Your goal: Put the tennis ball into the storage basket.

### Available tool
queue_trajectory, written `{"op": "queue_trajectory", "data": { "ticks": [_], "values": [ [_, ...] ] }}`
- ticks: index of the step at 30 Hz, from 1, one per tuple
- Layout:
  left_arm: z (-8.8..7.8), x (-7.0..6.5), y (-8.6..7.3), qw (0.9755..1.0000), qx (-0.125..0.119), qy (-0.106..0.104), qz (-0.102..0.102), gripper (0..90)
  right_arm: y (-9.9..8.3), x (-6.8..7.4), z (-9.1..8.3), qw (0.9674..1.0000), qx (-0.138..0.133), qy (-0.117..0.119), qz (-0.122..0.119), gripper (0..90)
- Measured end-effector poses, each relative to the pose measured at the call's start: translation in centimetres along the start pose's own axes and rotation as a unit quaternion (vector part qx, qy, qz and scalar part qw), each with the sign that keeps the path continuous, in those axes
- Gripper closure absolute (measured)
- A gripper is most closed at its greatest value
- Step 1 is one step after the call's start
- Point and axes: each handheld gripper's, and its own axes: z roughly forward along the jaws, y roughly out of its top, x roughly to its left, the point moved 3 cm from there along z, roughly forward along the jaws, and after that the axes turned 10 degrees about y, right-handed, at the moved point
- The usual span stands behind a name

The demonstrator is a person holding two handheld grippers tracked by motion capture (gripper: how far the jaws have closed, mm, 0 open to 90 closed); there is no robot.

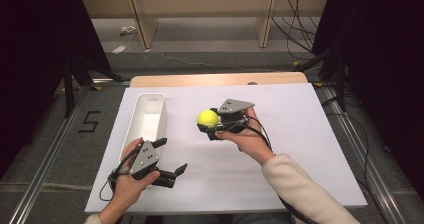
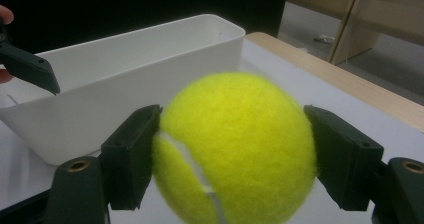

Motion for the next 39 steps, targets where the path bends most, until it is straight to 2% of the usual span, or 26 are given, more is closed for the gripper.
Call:
{"op": "queue_trajectory", "data": {
  "ticks": [11,25,39],
  "values": [
    [0.0,0.0,0.0,1.0,0.0,0.0,0.001,0.0,0.8,0.0,0.5,1.0,-0.005,0.004,0.003,26.6],
    [-0.1,-0.1,0.1,1.0,-0.002,-0.001,0.005,0.0,0.7,0.1,1.3,1.0,0.0,0.004,0.009,26.7],
    [-0.1,-0.1,0.1,1.0,-0.001,0.0,0.005,0.0,1.3,0.3,2.2,1.0,-0.002,0.007,0.004,26.6]
  ]
}}
